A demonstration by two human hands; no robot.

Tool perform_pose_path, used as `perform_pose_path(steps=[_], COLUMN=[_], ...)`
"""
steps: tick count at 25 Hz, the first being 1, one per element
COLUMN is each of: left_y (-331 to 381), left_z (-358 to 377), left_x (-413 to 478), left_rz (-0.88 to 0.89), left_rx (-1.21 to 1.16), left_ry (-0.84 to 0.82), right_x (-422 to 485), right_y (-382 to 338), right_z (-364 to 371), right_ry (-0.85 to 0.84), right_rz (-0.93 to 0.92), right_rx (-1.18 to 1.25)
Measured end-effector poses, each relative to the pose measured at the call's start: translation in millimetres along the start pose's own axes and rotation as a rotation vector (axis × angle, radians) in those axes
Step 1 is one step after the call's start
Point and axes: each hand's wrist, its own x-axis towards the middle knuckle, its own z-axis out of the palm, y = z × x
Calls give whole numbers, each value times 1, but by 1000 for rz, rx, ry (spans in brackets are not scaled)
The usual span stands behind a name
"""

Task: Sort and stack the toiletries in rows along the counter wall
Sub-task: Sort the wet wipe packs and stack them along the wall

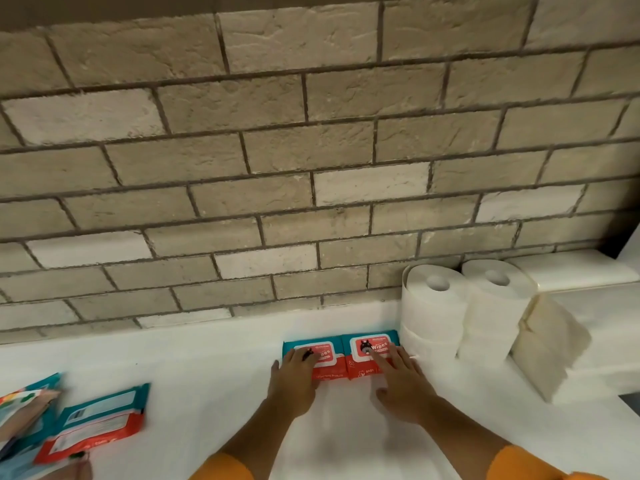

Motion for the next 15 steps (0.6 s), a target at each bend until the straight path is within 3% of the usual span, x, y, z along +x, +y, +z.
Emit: perform_pose_path(steps=[6, 11, 15], left_y=[27, 30, 15], left_z=[-24, -57, -79], left_x=[-53, -99, -134], left_rz=[11, -66, -197], left_rx=[-132, -308, -443], left_ry=[68, 168, 254], right_x=[-64, -107, -125], right_y=[-23, -46, -72], right_z=[-11, -36, -39], right_ry=[210, 190, 193], right_rz=[92, 179, 170], right_rx=[338, 682, 749])
